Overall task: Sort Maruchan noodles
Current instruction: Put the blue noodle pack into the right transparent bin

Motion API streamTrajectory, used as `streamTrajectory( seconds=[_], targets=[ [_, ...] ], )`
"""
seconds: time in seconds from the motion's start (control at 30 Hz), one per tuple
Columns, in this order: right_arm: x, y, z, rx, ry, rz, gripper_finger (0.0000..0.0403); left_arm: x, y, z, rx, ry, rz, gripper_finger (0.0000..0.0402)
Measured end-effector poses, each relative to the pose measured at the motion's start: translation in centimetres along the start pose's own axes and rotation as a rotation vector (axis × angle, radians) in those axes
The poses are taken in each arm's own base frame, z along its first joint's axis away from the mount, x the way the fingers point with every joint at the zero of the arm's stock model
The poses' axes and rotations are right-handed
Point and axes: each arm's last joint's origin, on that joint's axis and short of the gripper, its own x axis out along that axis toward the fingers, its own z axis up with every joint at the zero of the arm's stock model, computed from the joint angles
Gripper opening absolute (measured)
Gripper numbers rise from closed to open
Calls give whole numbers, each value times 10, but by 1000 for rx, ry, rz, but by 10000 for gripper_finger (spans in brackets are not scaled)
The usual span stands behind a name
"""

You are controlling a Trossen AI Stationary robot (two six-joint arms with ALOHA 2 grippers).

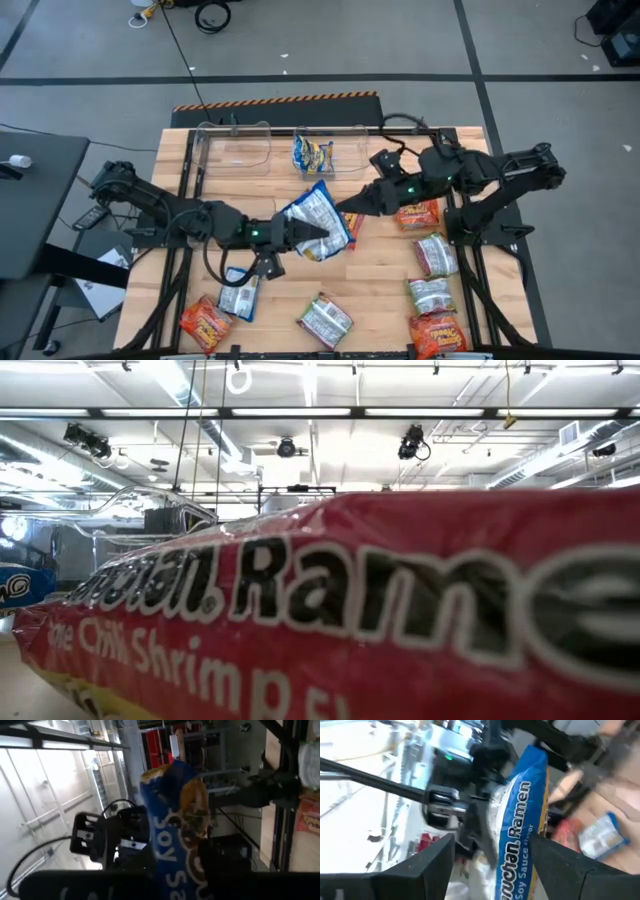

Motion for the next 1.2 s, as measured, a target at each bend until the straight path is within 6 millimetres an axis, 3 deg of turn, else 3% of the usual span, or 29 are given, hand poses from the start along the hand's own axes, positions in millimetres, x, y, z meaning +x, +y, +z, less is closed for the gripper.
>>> streamTrajectory(
  seconds=[0.17, 0.4, 0.53, 1.0, 1.2],
  targets=[
    [3, -15, -6, -10, 69, -138, 259, 2, 2, -3, -10, -18, 33, 64],
    [7, -1, 0, -43, 6, 31, 256, 6, 1, -9, -29, -22, 36, 64],
    [7, -5, -2, -43, 16, -13, 250, 10, -3, -11, -26, -38, 25, 64],
    [7, -12, -3, -44, 34, -87, 142, 13, -5, -18, -112, -25, 16, 64],
    [7, -13, -1, -66, -6, -101, 126, 12, -4, -16, -245, -31, 14, 83]
  ],
)
